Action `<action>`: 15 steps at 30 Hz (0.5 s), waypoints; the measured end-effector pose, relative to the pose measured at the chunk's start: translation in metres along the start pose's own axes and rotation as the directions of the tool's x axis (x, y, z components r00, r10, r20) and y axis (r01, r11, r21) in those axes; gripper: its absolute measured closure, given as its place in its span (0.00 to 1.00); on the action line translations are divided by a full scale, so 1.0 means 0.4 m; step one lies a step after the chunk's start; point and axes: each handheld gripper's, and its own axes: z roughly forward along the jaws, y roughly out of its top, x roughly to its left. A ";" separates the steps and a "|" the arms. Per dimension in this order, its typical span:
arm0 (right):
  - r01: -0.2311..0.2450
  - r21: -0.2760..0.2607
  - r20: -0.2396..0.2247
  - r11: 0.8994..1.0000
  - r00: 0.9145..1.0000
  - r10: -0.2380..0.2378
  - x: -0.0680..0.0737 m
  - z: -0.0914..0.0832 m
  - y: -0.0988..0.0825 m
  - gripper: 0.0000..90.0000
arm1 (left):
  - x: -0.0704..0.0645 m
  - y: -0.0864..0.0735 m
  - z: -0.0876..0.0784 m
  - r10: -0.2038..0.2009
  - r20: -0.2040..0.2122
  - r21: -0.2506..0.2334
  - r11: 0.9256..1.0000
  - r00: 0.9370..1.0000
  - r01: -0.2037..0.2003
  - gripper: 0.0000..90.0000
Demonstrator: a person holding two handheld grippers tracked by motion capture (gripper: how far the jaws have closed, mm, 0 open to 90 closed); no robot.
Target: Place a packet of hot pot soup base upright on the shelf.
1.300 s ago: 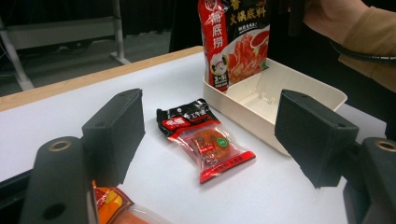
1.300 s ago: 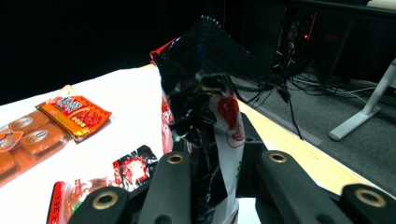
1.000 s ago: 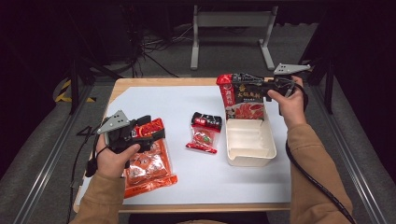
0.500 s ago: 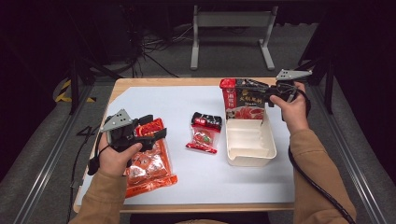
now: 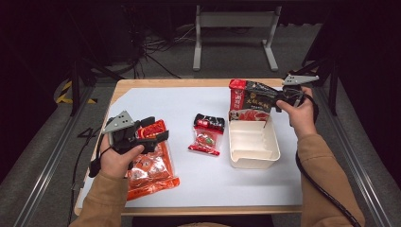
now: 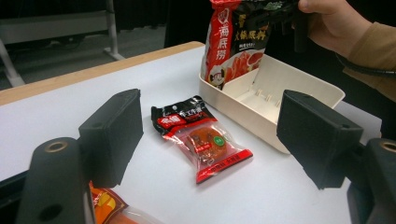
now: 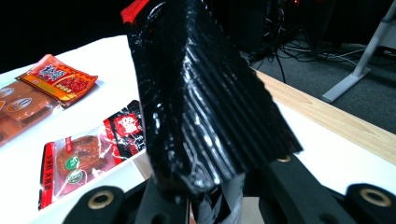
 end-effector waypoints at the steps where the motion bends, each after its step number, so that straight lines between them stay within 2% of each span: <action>1: -0.001 0.001 0.002 1.000 1.000 0.001 0.000 -0.001 -0.001 0.86 | -0.001 -0.001 0.001 0.002 -0.003 0.003 1.000 1.000 -0.002 0.26; 5: -0.007 0.000 0.007 1.000 1.000 0.007 0.002 -0.001 -0.001 0.83 | 0.003 -0.003 0.002 0.014 -0.015 0.014 1.000 1.000 -0.014 0.25; 7: -0.035 -0.006 0.011 0.999 0.999 0.035 0.003 -0.001 -0.003 0.80 | 0.007 -0.004 0.002 0.017 -0.017 0.016 1.000 1.000 -0.017 0.24; 10: -0.045 -0.014 0.014 0.999 0.999 0.046 0.004 -0.006 -0.007 0.78 | 0.011 -0.007 0.002 0.005 -0.012 0.022 1.000 1.000 -0.004 0.24; 15: -0.074 0.003 0.053 0.997 0.996 0.074 0.015 -0.024 -0.006 0.61 | 0.020 -0.012 0.004 0.013 -0.008 0.024 1.000 1.000 -0.012 0.25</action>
